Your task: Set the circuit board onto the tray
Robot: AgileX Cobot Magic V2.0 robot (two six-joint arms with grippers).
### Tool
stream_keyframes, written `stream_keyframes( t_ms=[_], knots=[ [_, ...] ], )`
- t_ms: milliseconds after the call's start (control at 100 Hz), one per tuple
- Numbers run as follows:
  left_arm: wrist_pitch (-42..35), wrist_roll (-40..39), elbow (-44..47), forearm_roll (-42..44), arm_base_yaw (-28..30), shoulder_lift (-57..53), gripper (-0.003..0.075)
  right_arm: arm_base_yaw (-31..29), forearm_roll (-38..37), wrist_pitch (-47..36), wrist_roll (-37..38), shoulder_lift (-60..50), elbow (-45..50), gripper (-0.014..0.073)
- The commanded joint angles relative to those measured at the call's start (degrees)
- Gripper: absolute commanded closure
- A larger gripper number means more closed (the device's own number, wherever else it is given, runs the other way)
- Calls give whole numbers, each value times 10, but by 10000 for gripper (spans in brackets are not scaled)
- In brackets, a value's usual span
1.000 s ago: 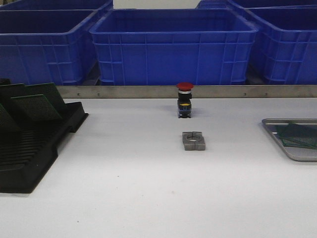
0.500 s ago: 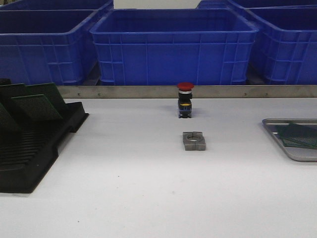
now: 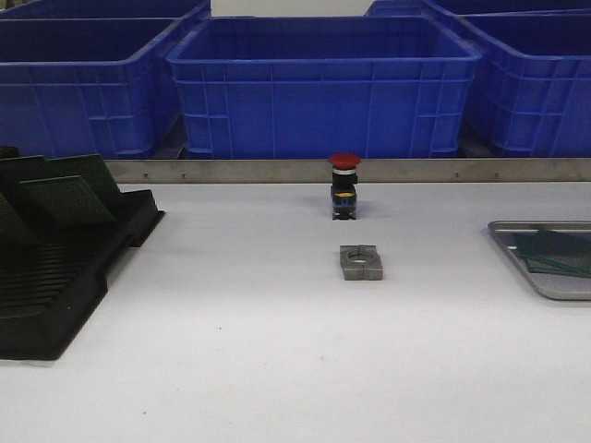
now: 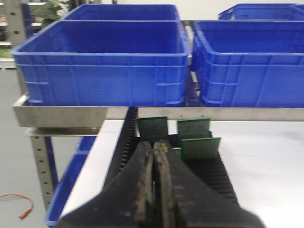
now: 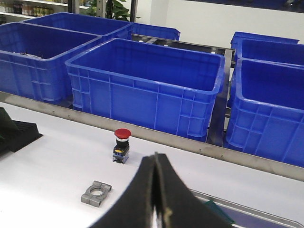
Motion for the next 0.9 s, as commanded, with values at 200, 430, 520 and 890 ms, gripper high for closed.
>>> stream_keyframes(
  t_ms=[200,430,520,890],
  knots=[
    [-44,-33,74,20,11,-112,741,1,14,-21,-5,5,-15,706],
    [62,-92,73,67,19,-129,741,1,17,-16,-5,7,-15,706],
    [75,-92,73,67,19,-129,741,1,18,-15,-5,7,-15,706],
    [74,-92,72,64,19,-129,741,1,18,7,-5,7,-15,706]
  ],
)
